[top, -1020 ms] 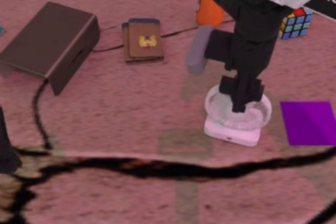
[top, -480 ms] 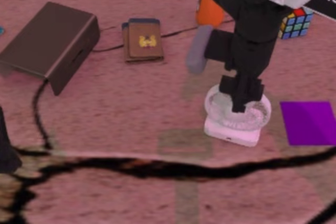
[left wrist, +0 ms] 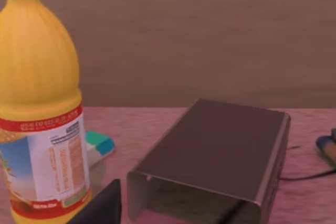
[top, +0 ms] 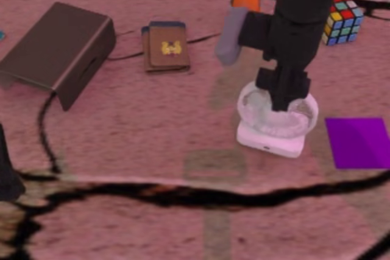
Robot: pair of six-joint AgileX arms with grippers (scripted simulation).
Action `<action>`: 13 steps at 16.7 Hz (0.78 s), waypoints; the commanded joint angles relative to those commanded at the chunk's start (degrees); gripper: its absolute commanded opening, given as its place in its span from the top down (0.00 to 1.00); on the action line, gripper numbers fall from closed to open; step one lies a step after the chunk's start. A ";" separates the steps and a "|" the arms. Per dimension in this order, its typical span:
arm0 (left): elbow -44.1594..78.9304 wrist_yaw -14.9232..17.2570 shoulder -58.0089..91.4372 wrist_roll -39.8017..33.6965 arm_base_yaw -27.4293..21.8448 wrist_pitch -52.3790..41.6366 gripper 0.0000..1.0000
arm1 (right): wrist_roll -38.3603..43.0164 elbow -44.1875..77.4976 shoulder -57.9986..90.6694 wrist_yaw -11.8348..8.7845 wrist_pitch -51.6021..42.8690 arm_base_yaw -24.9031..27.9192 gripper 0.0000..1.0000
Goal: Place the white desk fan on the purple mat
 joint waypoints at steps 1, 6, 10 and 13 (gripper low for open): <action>0.00 0.00 0.00 0.00 0.00 0.00 0.00 | 0.00 1.86 0.19 -0.01 -1.84 0.06 1.00; 0.00 0.00 0.00 0.00 0.00 0.00 0.00 | 0.00 3.94 0.34 -0.03 -3.91 0.13 1.00; 0.00 0.00 0.00 0.00 0.00 0.00 0.00 | -1.99 2.69 -0.46 -0.05 -3.54 -1.31 1.00; 0.00 0.00 0.00 0.00 0.00 0.00 0.00 | -9.20 -0.80 -2.73 -0.09 -2.45 -5.25 1.00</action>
